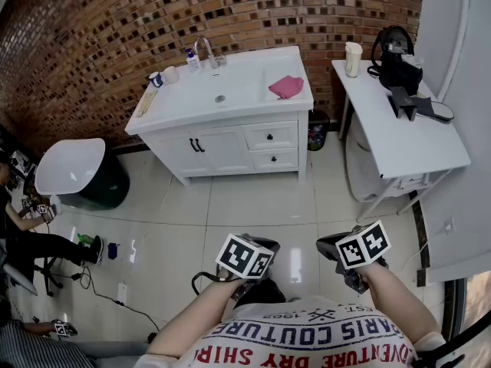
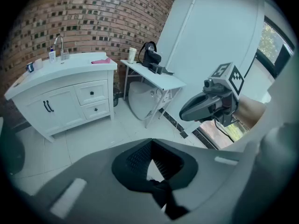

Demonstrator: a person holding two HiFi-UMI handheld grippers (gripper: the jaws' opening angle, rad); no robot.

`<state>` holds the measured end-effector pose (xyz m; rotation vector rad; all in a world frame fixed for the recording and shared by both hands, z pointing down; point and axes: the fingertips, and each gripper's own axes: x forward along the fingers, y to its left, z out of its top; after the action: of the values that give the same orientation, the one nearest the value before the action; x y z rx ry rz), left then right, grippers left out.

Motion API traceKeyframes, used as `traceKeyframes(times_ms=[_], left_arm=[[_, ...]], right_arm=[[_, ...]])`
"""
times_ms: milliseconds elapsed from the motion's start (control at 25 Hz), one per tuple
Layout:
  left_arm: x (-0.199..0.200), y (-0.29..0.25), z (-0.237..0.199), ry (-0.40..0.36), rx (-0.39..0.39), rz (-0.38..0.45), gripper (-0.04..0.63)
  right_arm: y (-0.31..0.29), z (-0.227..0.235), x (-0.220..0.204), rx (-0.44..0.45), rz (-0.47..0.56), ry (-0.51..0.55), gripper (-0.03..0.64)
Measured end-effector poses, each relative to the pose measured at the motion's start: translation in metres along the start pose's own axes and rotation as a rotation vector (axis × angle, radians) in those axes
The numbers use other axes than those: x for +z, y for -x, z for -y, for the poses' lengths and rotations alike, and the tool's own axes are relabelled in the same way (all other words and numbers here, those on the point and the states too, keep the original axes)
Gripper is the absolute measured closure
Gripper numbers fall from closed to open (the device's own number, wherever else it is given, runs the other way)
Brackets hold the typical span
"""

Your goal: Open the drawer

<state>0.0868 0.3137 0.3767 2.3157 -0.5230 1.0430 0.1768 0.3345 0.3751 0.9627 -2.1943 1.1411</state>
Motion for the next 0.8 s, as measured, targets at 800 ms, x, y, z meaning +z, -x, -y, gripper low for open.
traceKeyframes(times_ms=[800], left_arm=[[0.1, -0.027, -0.27, 0.022, -0.054, -0.047, 0.603]], right_arm=[[-0.169, 0.075, 0.215, -0.033, -0.047, -0.047, 0.611]])
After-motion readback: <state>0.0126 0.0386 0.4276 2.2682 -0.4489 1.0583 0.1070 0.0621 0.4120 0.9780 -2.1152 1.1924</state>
